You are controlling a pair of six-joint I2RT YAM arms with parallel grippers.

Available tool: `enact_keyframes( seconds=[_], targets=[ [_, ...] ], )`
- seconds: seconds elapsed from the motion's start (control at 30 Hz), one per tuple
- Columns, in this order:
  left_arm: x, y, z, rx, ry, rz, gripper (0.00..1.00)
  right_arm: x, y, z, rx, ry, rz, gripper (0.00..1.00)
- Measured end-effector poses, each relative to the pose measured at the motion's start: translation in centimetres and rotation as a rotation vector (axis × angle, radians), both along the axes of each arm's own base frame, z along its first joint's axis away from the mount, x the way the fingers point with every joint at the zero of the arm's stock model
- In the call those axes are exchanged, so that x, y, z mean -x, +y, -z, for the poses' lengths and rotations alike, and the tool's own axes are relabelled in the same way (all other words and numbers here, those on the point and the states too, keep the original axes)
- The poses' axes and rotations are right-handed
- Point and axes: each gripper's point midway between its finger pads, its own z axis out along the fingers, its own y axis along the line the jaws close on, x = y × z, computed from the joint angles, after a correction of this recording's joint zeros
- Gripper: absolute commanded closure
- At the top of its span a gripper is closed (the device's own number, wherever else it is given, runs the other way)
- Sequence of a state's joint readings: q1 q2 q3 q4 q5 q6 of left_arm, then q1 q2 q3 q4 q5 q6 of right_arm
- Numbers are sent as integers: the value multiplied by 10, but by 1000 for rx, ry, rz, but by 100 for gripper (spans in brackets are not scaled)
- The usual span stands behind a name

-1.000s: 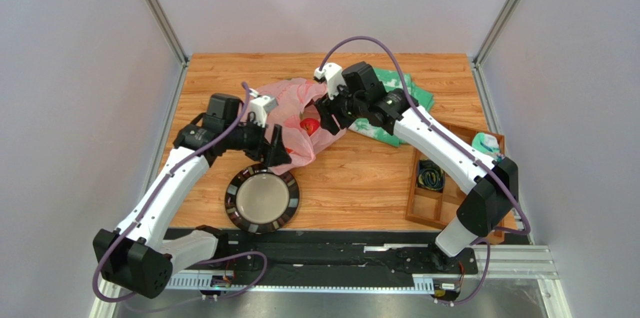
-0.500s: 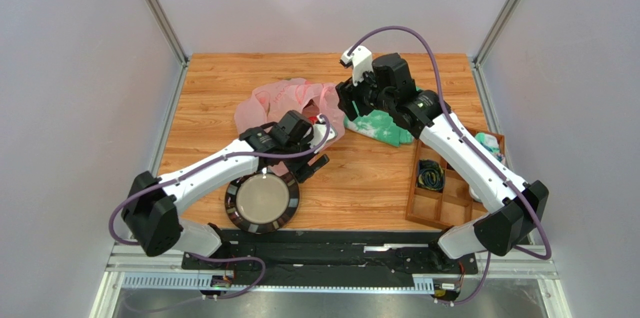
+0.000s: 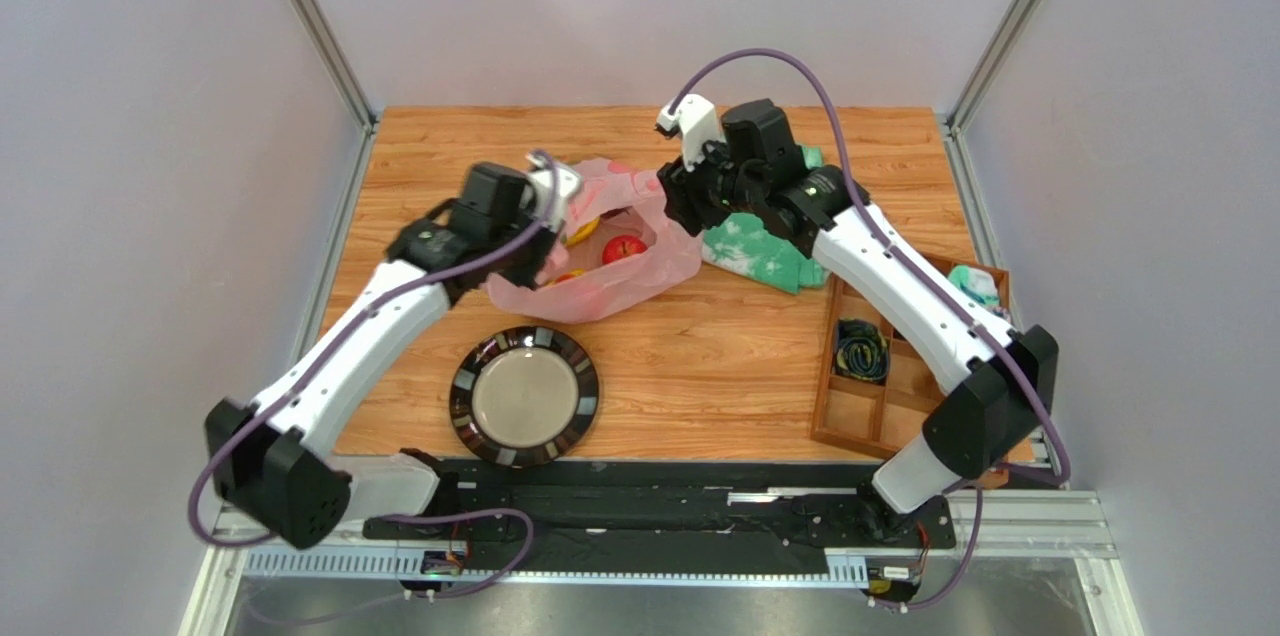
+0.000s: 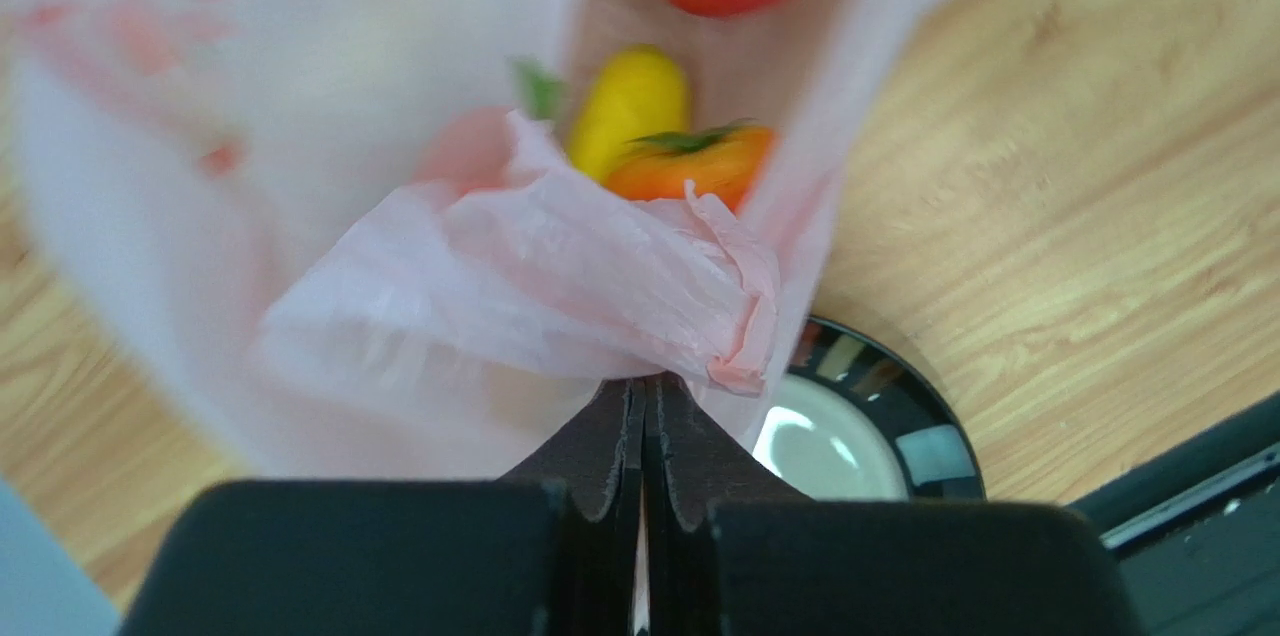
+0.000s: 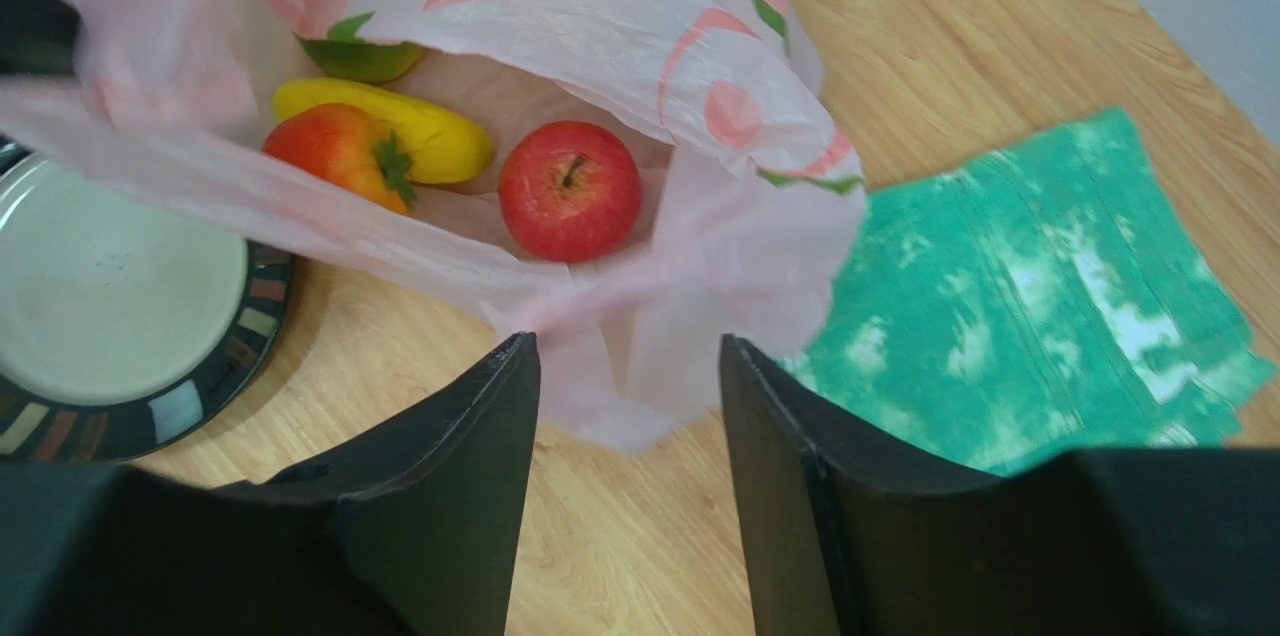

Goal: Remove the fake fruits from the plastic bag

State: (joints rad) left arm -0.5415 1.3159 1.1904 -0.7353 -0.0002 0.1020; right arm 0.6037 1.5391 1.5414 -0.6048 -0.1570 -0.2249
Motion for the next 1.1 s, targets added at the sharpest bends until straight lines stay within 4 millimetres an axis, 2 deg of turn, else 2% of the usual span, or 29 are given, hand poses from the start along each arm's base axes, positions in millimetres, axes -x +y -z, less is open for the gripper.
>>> enact_keyframes(
  seconds=[0.1,0.2,0.3,0.37,0.47,0.6,0.7,0.77,0.83,0.93,1.0,1.07,1.1],
  targets=[
    [0,31,-43,108,-78,-106,100,-1,27,9,0,26,-71,55],
    [19,29,-67,187,-117,-82,100,1,69,21,5,48,-156,59],
    [27,27,-69,239,-98,-85,100,-2,106,38,10,76,-200,65],
    [24,36,-60,258,-61,-148,100,-1,124,62,11,128,-195,65],
    [17,54,-47,289,-6,-257,100,-1,124,105,50,222,-130,65],
    [17,61,-41,336,29,-319,100,6,106,157,117,331,-18,70],
    [19,60,-41,357,33,-325,100,26,89,189,174,391,30,66],
    [21,58,-41,373,34,-323,100,51,79,204,222,423,29,65],
    [24,57,-40,384,39,-318,100,73,79,208,251,429,8,65],
    [26,54,-36,398,55,-308,100,79,91,192,248,373,-11,61],
    [26,52,-35,403,64,-306,100,66,101,174,217,318,7,42],
    [25,51,-34,409,70,-302,100,46,104,153,178,262,54,26],
    [25,50,-34,412,73,-300,100,36,104,145,159,238,79,22]
  ],
)
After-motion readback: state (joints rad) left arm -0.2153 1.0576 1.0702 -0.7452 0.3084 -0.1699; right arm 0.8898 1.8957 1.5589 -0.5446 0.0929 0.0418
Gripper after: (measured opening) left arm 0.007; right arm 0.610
